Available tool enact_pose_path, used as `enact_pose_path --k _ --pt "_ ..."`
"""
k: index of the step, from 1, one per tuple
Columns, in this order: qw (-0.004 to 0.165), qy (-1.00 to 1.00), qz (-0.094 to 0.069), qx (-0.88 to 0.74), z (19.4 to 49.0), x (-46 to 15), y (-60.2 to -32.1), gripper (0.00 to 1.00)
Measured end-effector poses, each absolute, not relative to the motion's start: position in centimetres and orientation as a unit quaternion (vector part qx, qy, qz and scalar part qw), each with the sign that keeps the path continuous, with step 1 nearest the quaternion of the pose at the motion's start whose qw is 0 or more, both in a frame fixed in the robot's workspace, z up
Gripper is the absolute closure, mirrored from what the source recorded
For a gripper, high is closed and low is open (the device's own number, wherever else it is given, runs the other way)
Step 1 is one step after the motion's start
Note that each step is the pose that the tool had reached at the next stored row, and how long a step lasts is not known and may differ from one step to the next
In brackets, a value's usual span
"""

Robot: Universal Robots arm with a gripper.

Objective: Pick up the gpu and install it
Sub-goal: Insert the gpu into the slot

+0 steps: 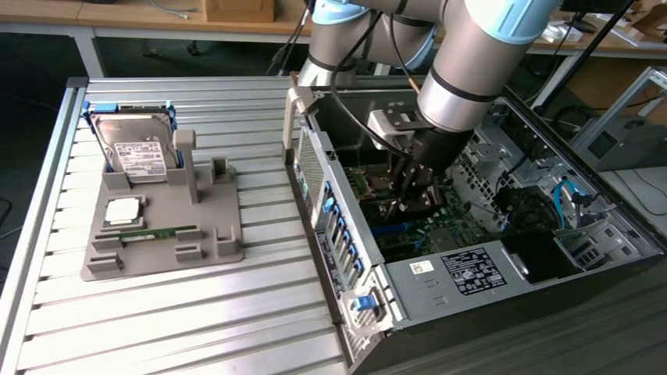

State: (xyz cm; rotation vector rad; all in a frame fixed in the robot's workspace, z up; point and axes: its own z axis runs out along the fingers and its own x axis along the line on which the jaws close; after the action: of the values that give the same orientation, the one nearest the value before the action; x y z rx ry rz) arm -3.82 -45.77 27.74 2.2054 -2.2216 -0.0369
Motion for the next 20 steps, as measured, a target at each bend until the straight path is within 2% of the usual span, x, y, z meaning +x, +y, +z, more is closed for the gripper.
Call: enact_pose_path --k 20 --pt "0.007 -0.71 -0.011 0.704 26.5 -4.5 -45.8 0.73"
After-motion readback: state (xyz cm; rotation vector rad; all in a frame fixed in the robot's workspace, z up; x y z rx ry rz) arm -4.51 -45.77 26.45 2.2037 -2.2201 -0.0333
